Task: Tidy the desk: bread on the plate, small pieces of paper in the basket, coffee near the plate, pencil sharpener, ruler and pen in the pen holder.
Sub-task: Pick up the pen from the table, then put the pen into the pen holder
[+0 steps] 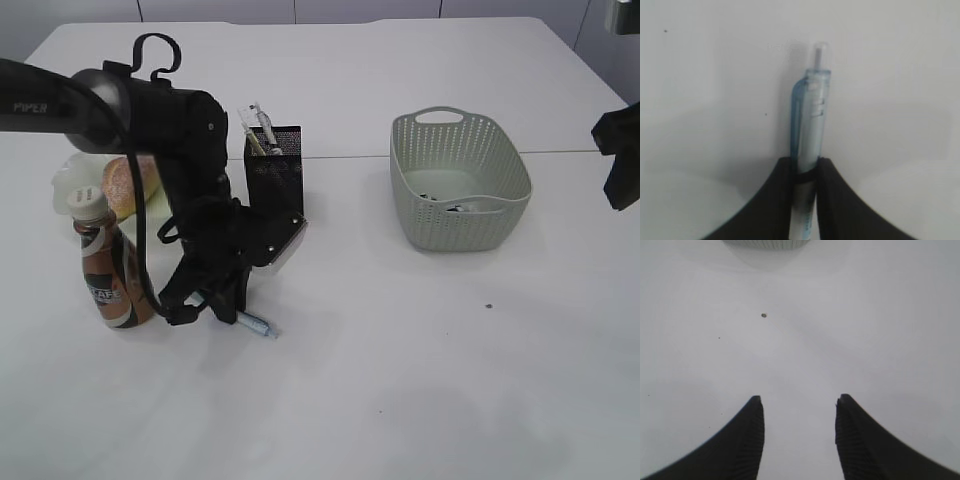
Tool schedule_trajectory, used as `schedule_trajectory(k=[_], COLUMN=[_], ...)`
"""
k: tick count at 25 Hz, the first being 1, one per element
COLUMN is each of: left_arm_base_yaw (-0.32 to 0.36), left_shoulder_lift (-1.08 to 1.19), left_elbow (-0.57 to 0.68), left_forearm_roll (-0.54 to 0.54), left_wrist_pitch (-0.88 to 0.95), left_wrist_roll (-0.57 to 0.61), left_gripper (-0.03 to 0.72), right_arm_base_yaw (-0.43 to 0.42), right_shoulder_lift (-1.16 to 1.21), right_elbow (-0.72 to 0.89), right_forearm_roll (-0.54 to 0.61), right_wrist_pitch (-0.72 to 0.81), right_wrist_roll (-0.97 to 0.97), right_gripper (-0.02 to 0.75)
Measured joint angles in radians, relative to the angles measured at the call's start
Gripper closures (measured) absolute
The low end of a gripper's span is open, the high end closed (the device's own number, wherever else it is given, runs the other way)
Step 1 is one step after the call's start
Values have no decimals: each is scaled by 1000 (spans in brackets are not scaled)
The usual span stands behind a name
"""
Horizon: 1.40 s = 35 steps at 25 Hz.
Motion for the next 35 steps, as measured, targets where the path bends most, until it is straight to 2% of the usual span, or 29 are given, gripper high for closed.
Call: schedule_trajectory(k=[11,17,26,32,35], left_arm_base_yaw=[1,4,76,97,110], left_shoulder_lift=[-100,-140,-170,-203,-221], left_elbow=[2,2,2,2,2], left_forearm_roll=[-113,-224,-422,-465,-544], left_wrist_pitch=[2,2,-25,-135,-204], left_wrist_roll=[-9,-46,-183,-230,-232], left_gripper=[595,595,595,595,595], right_arm_base_yaw=[0,0,0,0,0], right_shoulder_lift=[0,0,0,0,0], right_elbow=[0,0,0,0,0], right_forearm_roll=[0,-2,-8,-17,-24], right_wrist_pitch=[0,0,4,6,9], right_wrist_roll=[0,0,0,0,0], right_gripper=[393,393,393,393,393])
